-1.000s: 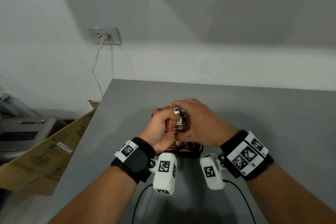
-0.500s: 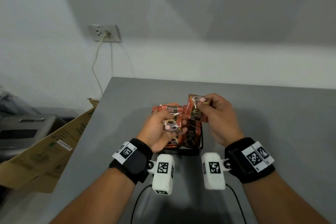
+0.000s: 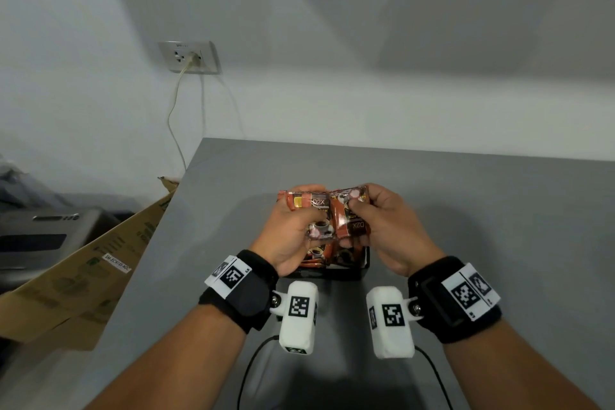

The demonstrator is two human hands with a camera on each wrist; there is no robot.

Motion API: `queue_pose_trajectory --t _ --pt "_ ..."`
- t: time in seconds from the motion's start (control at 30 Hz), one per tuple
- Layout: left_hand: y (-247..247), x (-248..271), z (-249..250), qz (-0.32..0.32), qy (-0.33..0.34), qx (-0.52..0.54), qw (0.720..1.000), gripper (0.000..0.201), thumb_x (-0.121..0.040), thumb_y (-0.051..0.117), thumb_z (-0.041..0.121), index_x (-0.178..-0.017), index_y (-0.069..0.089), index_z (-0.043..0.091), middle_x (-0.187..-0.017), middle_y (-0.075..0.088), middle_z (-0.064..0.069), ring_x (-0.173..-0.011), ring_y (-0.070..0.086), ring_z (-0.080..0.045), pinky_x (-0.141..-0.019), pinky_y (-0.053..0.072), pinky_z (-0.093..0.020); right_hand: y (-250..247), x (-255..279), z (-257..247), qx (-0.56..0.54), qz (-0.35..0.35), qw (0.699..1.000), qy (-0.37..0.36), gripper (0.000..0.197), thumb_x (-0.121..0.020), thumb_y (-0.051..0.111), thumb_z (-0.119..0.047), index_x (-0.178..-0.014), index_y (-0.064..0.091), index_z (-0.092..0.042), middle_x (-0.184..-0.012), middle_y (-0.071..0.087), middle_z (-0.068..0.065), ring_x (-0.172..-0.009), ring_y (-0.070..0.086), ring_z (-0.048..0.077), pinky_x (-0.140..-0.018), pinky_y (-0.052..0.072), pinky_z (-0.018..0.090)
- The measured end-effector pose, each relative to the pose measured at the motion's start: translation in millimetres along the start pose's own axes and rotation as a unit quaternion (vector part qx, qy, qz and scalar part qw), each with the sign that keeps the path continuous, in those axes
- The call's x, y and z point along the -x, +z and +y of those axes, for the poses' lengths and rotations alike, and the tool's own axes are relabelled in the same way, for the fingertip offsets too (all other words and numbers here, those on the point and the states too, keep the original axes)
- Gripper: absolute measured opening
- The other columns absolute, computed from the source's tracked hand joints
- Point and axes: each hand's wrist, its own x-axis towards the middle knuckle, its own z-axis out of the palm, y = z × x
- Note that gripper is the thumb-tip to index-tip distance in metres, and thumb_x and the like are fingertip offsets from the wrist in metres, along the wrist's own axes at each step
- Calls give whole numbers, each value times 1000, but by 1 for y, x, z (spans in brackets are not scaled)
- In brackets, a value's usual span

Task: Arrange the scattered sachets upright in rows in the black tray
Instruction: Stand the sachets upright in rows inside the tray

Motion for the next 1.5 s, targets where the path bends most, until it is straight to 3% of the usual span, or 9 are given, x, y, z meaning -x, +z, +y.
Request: queue_pose_trajectory --t 0.1,0.27,0.47,0.67,0.8,1.0,1.27,1.4,1.5 --pt "-4 -1 3 16 -6 15 1000 46 -88 47 -15 -125 57 10 -117 67 -22 -102 65 -38 -96 48 -62 -5 3 -6 7 -13 1000 17 15 -99 51 2 -109 62 -2 -97 73 12 -73 73 24 -53 60 32" --pt "-4 0 7 -9 -8 25 1000 40 -93 54 0 -132 55 11 -113 69 -18 -86 69 -32 -70 57 -46 -20 0 -15 131 -35 990 -31 52 -76 64 15 -114 67 -20 -90 70 19 -62 62 21 -57 54 34" --pt "6 1 4 -39 19 -47 998 46 -86 64 -13 -128 58 6 -94 67 -15 -64 61 -20 -57 53 -31 -11 -5 -12 126 1 988 -92 40 -84 74 -2 -117 65 -23 -86 75 7 -77 69 24 -78 55 40" --pt "7 -1 3 3 38 -2 999 50 -88 61 -11 -133 52 9 -105 67 -23 -85 66 -32 -75 59 -44 -1 -4 1 77 44 993 -76 7 -88 73 -9 -91 70 -3 -92 75 18 -85 73 36 -81 60 51" --pt "2 -2 2 14 2 45 999 40 -94 47 -2 -134 52 1 -118 68 -28 -97 68 -37 -88 55 -52 -5 -6 -2 -15 42 997 -65 11 -95 61 -1 -89 67 -7 -85 75 10 -77 71 20 -69 58 33" --pt "9 -3 -2 -12 51 -7 999 33 -86 63 -12 -110 68 10 -96 73 -13 -86 71 -24 -71 60 -37 -2 -7 6 -12 -16 1000 -7 19 -98 57 -2 -113 69 -1 -111 73 21 -100 69 32 -95 55 46" --pt "-1 -3 -7 11 1 23 1000 24 -98 41 0 -116 57 -4 -96 72 -23 -82 71 -28 -71 59 -37 -18 -10 -1 -119 84 989 -22 19 -103 49 -4 -114 64 0 -96 75 13 -84 67 26 -75 53 36" --pt "1 -4 -9 11 31 -21 999 37 -91 61 -7 -127 52 -6 -118 68 -27 -97 70 -32 -80 59 -41 -18 -6 -4 -149 14 989 -13 21 -101 48 -2 -110 67 1 -97 73 16 -86 67 27 -85 54 39" --pt "5 -6 -13 -5 52 -46 998 46 -79 67 -7 -123 56 -9 -109 69 -25 -95 69 -33 -82 56 -43 -4 -2 1 -97 -35 995 -3 23 -100 48 1 -104 71 -3 -98 74 17 -86 68 25 -83 54 39"
